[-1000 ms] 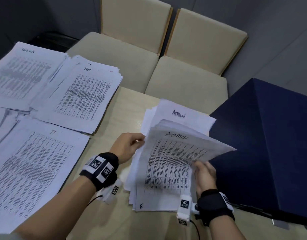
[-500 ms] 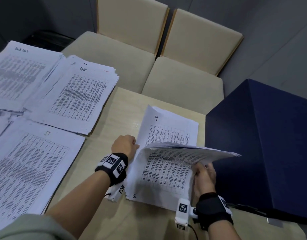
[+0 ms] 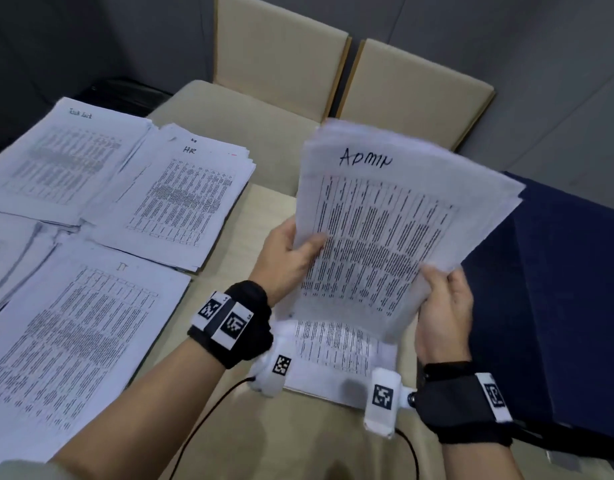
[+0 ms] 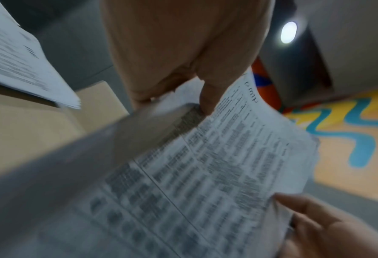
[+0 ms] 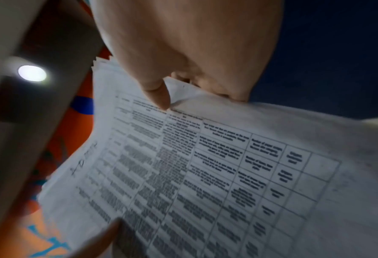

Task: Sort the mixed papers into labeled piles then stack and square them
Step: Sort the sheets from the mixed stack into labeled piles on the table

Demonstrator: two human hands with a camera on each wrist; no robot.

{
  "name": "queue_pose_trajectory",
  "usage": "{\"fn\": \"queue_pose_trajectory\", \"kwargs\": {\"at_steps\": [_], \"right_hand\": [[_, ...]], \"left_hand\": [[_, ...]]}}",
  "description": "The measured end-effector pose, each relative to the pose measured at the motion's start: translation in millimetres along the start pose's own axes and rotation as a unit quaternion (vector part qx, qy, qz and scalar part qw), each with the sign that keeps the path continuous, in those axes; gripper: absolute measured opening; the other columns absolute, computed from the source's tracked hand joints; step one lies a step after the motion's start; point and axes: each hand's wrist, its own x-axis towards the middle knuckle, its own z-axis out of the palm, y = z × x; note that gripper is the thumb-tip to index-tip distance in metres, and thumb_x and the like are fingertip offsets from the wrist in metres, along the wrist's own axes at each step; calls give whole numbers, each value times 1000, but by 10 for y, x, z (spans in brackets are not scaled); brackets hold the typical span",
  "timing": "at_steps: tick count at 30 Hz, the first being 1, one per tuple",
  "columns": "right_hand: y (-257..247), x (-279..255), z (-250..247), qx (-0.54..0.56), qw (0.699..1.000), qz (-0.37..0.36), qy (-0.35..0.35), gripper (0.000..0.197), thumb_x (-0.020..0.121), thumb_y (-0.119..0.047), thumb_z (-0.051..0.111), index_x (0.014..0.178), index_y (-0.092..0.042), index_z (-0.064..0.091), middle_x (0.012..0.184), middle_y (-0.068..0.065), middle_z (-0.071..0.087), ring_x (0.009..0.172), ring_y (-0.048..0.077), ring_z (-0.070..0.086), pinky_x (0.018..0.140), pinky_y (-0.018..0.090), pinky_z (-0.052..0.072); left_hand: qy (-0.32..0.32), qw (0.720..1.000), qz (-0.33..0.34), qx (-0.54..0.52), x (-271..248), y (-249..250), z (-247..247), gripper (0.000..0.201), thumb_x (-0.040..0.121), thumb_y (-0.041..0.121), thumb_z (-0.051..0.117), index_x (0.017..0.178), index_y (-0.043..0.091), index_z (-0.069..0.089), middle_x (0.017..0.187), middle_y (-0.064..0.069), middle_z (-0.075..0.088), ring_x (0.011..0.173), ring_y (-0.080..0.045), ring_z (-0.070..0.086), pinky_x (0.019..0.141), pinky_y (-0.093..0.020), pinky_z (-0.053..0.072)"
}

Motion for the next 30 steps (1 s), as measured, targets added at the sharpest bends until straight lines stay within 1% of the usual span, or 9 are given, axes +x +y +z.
{"fn": "queue_pose_trajectory", "kwargs": {"at_steps": [5, 8, 13, 16, 19, 21, 24, 28, 30], "right_hand": [[-144, -53, 54, 42, 996, -79, 29, 32, 99, -4, 51, 130, -9, 55, 125, 3, 66, 118, 18, 61, 99, 30, 50], [155, -102, 12, -18, 998, -36, 40, 42, 96, -1, 56, 137, -9, 49, 119, -6, 67, 110, 4, 64, 91, 19, 51], [740, -216, -183, -174, 981, 82, -10, 24, 97, -6, 53, 120, -11, 55, 116, 4, 65, 100, 15, 63, 82, 21, 49], [693, -195, -184, -165, 984, 68, -8, 29, 100, -11, 51, 129, -9, 52, 110, -2, 64, 95, 6, 61, 76, 13, 49], [595, -139, -118, -145, 988, 34, -51, 8, 99, -13, 55, 106, -8, 56, 87, -3, 59, 68, -6, 53, 64, 10, 46], [650, -142, 30, -114, 988, 49, -96, 11, 100, -17, 55, 94, -8, 56, 75, -3, 52, 61, -1, 47, 60, 13, 41], [913, -292, 229, -87, 975, 129, -158, 20, 103, -19, 49, 92, -8, 62, 78, 7, 62, 64, 11, 55, 61, 22, 48], [1298, -595, 520, -154, 927, 217, -263, 16, 100, -11, 55, 94, 2, 64, 82, 20, 68, 68, 26, 60, 67, 36, 50], [1475, -766, 676, -207, 898, 227, -316, 14, 96, -11, 61, 88, -1, 66, 81, 22, 71, 70, 30, 64, 70, 35, 50]], "left_hand": [[38, 994, 99, -27, -8, 210, 189, 37, 94, 21, 61, 127, 10, 49, 122, -7, 65, 112, -23, 63, 95, -48, 53], [74, 996, 46, 30, -54, -59, 245, 52, 85, 33, 69, 124, 23, 37, 121, -4, 60, 106, -19, 65, 89, -44, 56], [44, 968, -103, 225, -151, -763, 212, 25, 98, 35, 54, 115, 18, 57, 104, -4, 70, 89, -23, 68, 81, -46, 58], [70, 974, -83, 200, -218, -773, 158, 16, 101, 35, 46, 97, 27, 59, 90, -2, 69, 79, -25, 67, 77, -48, 59], [128, 972, -55, 187, -284, -628, -13, 19, 102, 34, 45, 87, 31, 56, 76, 2, 59, 63, -19, 52, 63, -39, 50], [168, 966, -58, 185, -367, -582, -282, 17, 101, 36, 45, 94, 31, 59, 77, -3, 58, 64, -18, 48, 58, -40, 45], [241, 951, -72, 177, -579, -560, -843, 21, 99, 38, 46, 91, 23, 58, 72, -2, 50, 64, -18, 42, 58, -40, 40], [337, 914, -107, 198, -934, -475, -1701, 20, 101, 34, 48, 90, 22, 60, 74, 0, 52, 66, -18, 46, 61, -37, 43], [373, 892, -121, 226, -1099, -441, -2167, 19, 100, 32, 48, 89, 22, 59, 71, -1, 54, 63, -19, 48, 60, -37, 42]]}}
